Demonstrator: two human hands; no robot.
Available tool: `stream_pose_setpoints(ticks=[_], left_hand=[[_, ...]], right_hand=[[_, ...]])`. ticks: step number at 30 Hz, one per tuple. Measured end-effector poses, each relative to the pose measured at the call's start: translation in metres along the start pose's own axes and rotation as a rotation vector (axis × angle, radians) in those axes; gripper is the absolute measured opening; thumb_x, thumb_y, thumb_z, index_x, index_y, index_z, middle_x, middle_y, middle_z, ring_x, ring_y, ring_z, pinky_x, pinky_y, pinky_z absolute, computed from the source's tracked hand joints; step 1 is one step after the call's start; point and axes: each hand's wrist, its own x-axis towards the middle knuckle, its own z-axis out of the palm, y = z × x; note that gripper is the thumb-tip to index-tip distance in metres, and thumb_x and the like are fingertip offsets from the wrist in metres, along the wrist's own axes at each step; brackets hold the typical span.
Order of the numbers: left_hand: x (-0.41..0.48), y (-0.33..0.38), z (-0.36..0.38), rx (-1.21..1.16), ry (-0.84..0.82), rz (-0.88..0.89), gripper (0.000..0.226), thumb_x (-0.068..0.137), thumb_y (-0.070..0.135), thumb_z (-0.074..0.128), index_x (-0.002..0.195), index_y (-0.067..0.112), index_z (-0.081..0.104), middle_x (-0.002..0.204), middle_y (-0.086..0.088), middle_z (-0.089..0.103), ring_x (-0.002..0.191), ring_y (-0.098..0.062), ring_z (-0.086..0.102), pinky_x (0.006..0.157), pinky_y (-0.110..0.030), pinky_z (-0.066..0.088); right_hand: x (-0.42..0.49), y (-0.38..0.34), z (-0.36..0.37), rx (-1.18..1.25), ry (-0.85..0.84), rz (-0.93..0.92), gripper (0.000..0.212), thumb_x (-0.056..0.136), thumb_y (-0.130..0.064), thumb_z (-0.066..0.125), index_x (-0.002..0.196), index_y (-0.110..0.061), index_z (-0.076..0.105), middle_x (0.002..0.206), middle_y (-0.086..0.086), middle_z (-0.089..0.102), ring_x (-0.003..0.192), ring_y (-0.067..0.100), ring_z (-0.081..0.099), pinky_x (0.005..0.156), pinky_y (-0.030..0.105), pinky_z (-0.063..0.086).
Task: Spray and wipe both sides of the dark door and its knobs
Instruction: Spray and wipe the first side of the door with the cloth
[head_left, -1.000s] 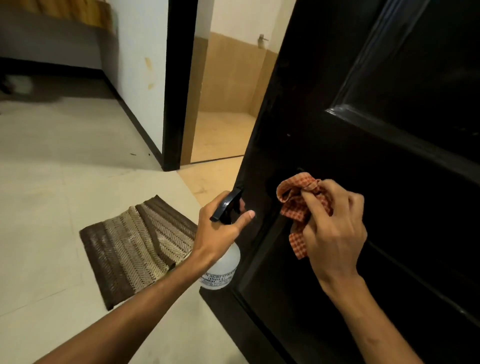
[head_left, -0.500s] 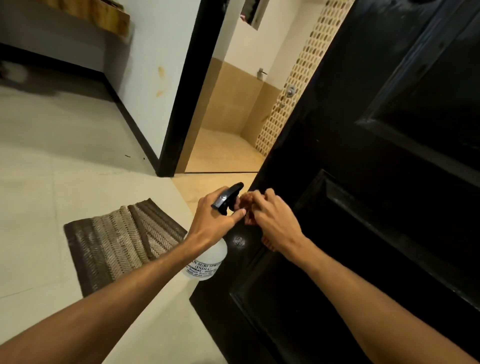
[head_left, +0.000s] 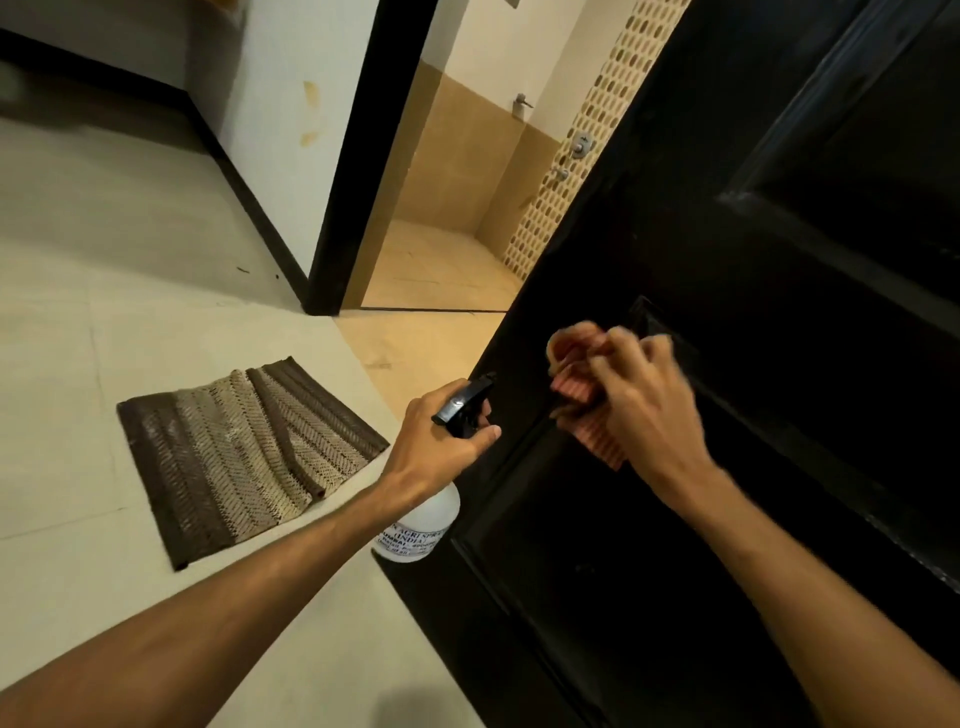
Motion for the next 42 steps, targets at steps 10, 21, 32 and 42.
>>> stream_pose_setpoints(ticks=[10, 21, 32, 42], left_hand=[[-0.016, 0.002, 0.039, -0.028, -0.004, -0.065, 0.016, 0.087, 0.008, 0.08, 0.089, 0.019, 0.068, 0.08, 0.01, 0.068, 0.08, -0.005, 0.068, 0.078, -0.021, 0.056], [-0.043, -0.04, 0.056, 0.02, -0.096, -0.187, 0.028, 0.082, 0.029, 0.086, 0.103, 0.027, 0.068, 0.096, 0.004, 0.071, 0.094, -0.009, 0.07, 0.09, -0.022, 0.058], [-0.063, -0.067, 0.035, 0.004, -0.047, -0.216, 0.026, 0.085, 0.008, 0.083, 0.1, 0.022, 0.067, 0.087, 0.007, 0.073, 0.085, -0.001, 0.071, 0.078, -0.009, 0.051], [-0.071, -0.104, 0.019, 0.07, -0.018, -0.253, 0.026, 0.085, 0.01, 0.083, 0.092, 0.028, 0.065, 0.084, 0.01, 0.071, 0.083, -0.001, 0.069, 0.078, -0.009, 0.051]], right_hand=[[-0.004, 0.023, -0.034, -0.085, 0.042, 0.062, 0.024, 0.092, -0.019, 0.072, 0.109, -0.003, 0.069, 0.133, 0.017, 0.051, 0.108, 0.038, 0.045, 0.076, 0.045, 0.051], [0.003, 0.006, -0.025, -0.045, 0.106, 0.174, 0.024, 0.095, -0.014, 0.066, 0.114, -0.001, 0.064, 0.136, 0.017, 0.048, 0.112, 0.038, 0.044, 0.076, 0.044, 0.054], [-0.017, -0.04, 0.032, -0.207, -0.066, 0.034, 0.026, 0.085, -0.013, 0.073, 0.108, -0.001, 0.069, 0.125, 0.016, 0.052, 0.104, 0.035, 0.044, 0.079, 0.041, 0.05], [-0.042, -0.085, 0.081, -0.101, -0.204, 0.008, 0.048, 0.08, -0.028, 0.078, 0.117, -0.001, 0.066, 0.133, 0.02, 0.045, 0.106, 0.034, 0.047, 0.085, 0.043, 0.052]])
